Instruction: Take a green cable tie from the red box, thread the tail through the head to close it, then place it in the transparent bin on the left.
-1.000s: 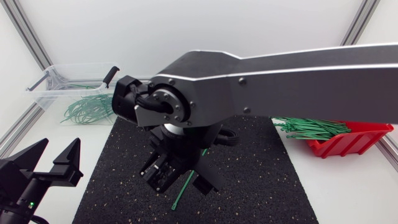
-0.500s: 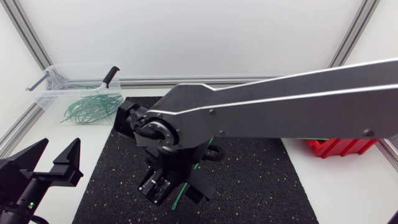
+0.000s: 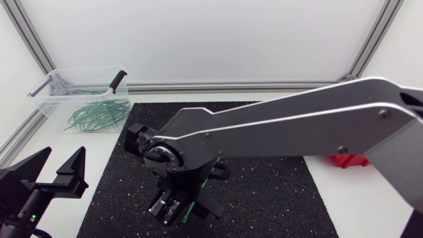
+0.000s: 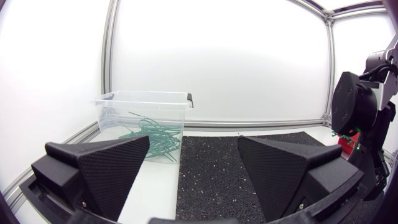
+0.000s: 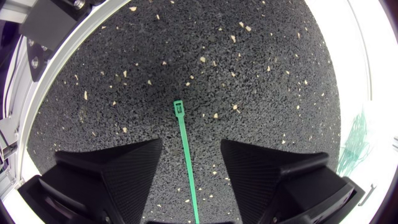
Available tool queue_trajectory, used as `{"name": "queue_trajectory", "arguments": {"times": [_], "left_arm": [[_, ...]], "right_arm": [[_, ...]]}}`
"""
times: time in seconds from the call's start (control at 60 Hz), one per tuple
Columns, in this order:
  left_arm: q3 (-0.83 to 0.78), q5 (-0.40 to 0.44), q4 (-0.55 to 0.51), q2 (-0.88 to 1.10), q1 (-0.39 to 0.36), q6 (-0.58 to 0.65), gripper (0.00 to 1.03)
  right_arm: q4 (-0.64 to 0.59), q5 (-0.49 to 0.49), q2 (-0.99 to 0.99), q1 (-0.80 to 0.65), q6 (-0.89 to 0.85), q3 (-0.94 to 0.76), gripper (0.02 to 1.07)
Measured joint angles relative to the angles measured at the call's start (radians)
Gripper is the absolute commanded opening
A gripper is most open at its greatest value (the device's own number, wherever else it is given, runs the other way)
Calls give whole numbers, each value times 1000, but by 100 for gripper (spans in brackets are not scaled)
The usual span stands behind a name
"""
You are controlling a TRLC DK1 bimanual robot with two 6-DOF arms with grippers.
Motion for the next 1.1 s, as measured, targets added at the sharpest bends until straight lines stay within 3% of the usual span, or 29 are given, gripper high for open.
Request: {"name": "queue_trajectory", "arguments": {"times": [0.167,0.267,0.55,0.767,1.1], "left_arm": [[0,0,0,0,0,0,99],[0,0,0,0,0,0,99],[0,0,0,0,0,0,99],[0,0,0,0,0,0,99],[0,0,0,0,0,0,99]], "right_arm": [[15,-3,20,0,0,-2,61],[34,-4,21,0,-3,-14,45],[63,-10,36,0,-3,-42,40],[66,-11,40,0,-3,-49,13],[66,-11,40,-3,-3,-49,14]]}}
